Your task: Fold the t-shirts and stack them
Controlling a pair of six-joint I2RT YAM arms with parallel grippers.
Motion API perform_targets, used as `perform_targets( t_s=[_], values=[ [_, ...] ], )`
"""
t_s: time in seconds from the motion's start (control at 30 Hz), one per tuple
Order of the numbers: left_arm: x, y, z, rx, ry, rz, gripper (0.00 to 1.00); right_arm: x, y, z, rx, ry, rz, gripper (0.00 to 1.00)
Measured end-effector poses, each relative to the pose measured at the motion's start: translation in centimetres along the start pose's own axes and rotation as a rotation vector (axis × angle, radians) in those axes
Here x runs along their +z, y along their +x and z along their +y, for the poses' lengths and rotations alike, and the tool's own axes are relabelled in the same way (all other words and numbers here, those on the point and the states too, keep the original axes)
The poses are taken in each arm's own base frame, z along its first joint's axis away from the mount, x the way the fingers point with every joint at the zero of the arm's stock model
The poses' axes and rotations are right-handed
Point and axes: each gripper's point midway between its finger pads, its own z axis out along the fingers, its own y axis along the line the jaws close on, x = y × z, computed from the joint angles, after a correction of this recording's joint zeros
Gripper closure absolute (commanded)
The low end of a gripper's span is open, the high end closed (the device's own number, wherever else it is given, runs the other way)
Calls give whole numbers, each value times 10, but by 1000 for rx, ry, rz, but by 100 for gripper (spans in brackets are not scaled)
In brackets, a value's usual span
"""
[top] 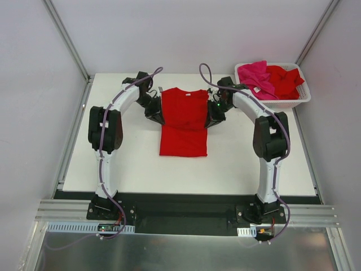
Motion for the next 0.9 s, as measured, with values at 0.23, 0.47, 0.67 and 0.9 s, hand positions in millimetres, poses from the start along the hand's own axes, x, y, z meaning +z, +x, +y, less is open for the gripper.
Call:
perform_targets(
  t_s=[0.23,0.47,0.67,0.9],
  values=[
    [14,0,8,-24,8,34,100,4,-2,-7,16,3,6,99],
    [16,-2,10,-30,15,38,100,2,-7,-9,22,-4,-3,99],
    [15,-4,8,-26,18,33,100,2,-15,-13,29,-12,-14,99],
    [19,-5,11,-19,16,36,1,10,-13,-18,46,-8,6,4]
  ],
)
